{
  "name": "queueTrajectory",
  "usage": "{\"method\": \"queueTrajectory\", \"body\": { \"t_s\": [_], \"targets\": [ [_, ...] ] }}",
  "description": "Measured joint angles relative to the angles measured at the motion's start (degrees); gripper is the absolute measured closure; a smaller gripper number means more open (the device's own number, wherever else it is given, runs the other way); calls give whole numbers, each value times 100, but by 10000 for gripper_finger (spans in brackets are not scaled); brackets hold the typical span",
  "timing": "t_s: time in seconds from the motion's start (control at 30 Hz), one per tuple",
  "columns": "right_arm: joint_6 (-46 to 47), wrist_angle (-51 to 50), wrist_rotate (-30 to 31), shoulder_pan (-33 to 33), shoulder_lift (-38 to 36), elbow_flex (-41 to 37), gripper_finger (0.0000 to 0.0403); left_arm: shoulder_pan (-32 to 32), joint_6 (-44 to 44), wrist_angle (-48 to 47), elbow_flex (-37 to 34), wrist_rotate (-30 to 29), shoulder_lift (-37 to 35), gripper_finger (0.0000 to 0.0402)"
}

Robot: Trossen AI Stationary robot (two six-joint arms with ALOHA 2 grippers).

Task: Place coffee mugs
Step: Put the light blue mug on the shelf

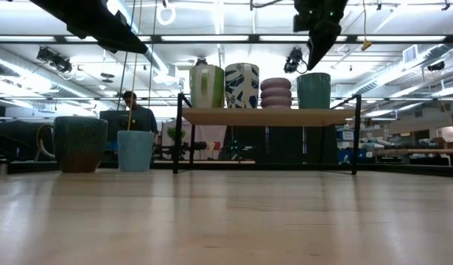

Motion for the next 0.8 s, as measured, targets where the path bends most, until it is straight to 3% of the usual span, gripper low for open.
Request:
{"method": "queueTrajectory", "body": {
  "t_s": [0.17, 0.3, 0.47, 0.8],
  "targets": [
    [333, -301, 103, 293, -2, 376, 240, 0, -55, -4, 0, 15, -2, 256],
    [502, -390, 516, 587, -2, 526, 240, 0, -342, -4, -2, 304, -2, 256],
    [802, -400, 993, 985, -2, 652, 240, 42, -1090, -73, 5, 237, -3, 256],
    [1447, -407, 1735, 1823, -133, 1058, 240, 496, -2211, -2988, 944, -66, 4, 260]
  ]
}}
